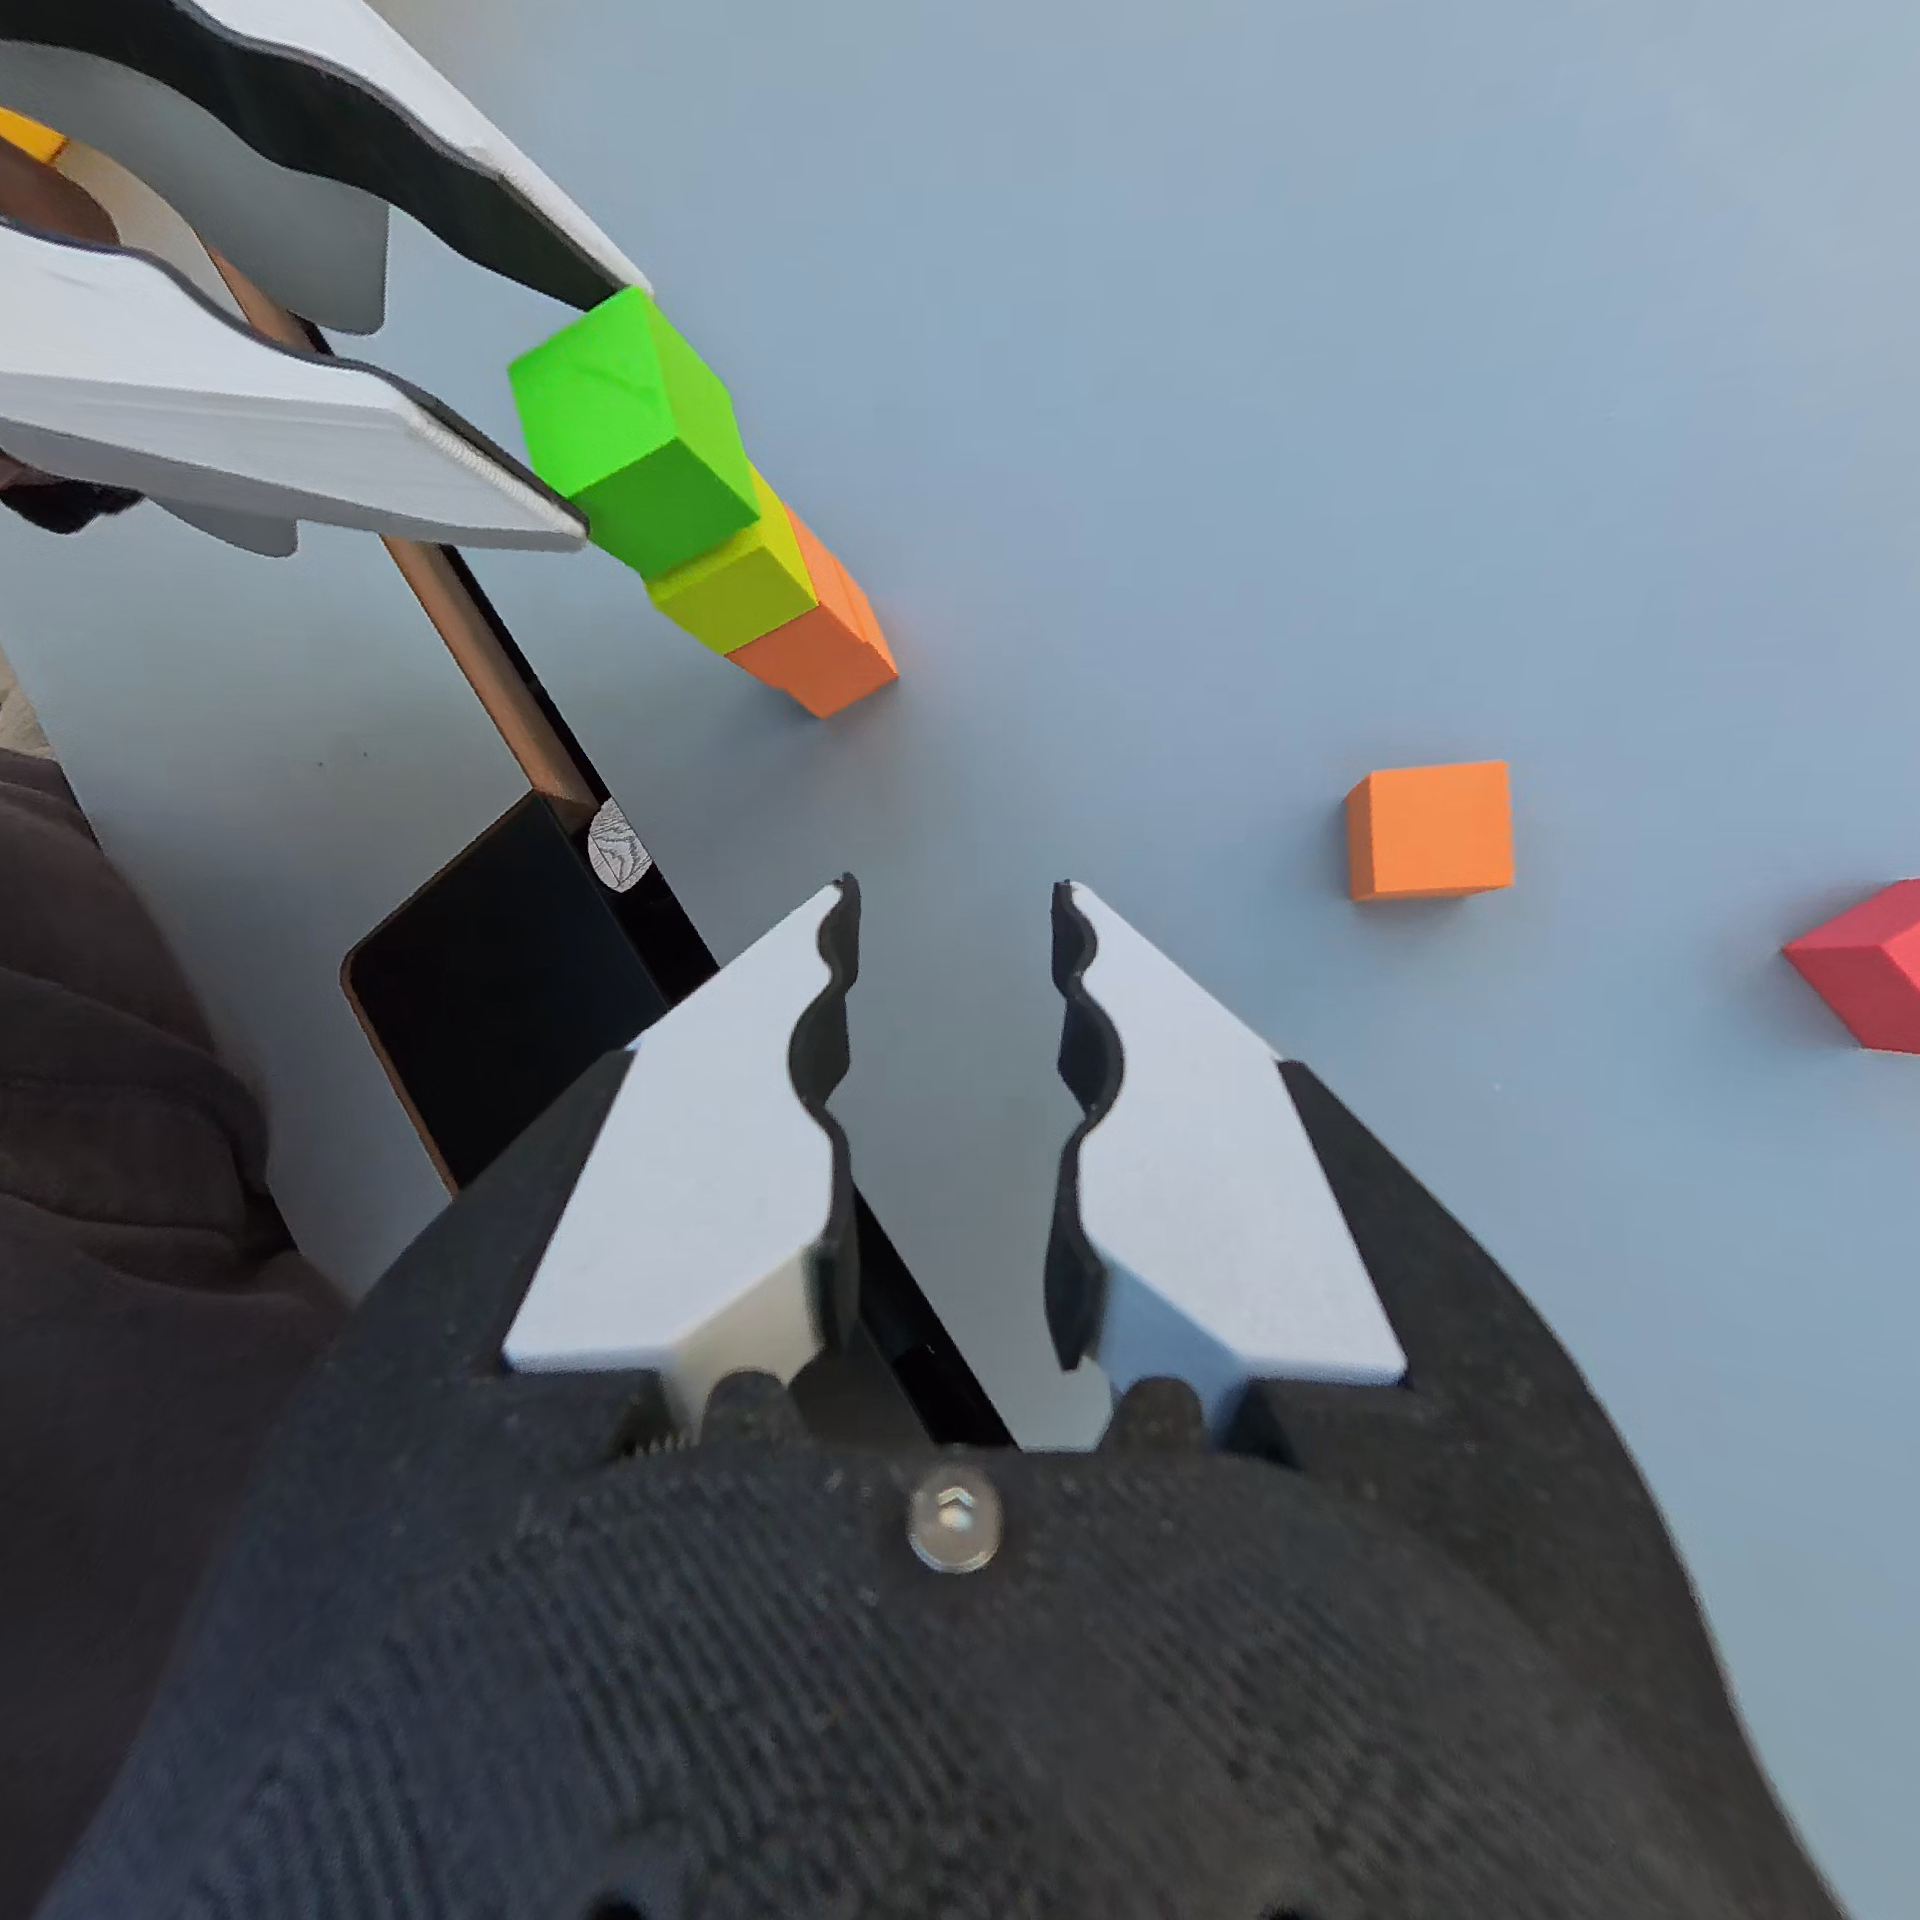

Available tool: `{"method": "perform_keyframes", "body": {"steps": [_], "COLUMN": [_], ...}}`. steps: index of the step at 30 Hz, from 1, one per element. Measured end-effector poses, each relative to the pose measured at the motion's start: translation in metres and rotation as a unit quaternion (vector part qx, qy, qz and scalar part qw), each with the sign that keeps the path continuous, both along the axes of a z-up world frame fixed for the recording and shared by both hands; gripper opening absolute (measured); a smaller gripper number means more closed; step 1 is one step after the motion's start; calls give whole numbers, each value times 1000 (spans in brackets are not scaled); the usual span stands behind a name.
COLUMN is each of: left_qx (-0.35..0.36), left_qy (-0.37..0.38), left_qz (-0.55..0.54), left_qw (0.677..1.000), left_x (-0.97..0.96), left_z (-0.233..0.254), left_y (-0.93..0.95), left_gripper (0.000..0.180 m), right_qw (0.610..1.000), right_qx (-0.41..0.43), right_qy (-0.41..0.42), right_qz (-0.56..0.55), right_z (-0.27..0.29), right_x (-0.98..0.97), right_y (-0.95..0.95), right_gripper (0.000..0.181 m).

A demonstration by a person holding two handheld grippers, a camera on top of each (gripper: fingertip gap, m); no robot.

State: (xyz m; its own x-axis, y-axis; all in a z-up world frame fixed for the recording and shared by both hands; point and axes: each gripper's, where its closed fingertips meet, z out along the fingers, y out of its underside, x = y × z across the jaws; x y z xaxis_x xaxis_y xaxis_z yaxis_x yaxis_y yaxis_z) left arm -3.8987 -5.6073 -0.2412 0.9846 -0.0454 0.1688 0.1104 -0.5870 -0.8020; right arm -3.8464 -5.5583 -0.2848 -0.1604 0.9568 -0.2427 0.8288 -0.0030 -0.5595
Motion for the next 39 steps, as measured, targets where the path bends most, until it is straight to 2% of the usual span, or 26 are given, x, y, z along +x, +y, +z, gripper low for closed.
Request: {"method": "perform_keyframes", "body": {"steps": [3,11,15,18,23,29,32,34,39], "left_qx": [-5,-8,-9,-6,6,43,59,45,-23], "left_qy": [-6,-25,-24,-24,-29,-31,-18,-10,59], "left_qz": [6,3,1,4,14,14,-37,-94,-233], "left_qw": [1000,1000,1000,1000,999,998,997,995,970], "left_x": [-3,-2,-2,-5,-14,-32,-34,-26,3], "left_z": [-3,-3,-2,0,5,33,52,54,20], "left_y": [-1,-4,-6,-8,-10,10,46,76,160], "left_gripper": [30,38,40,42,44,45,42,42,44], "right_qw": [1000,987,984,985,984,973,969,967,966], "right_qx": [15,125,107,98,127,115,108,103,90], "right_qy": [-1,2,-29,-45,-13,-4,-2,4,25], "right_qz": [-10,-100,-136,-133,-123,-199,-224,-231,-240], "right_z": [-2,-10,-32,-41,-13,7,13,18,32], "right_x": [-1,-21,-27,-28,-30,7,33,46,72], "right_y": [7,71,88,90,95,130,133,127,97], "right_gripper": [38,51,47,27,27,27,27,27,27]}}
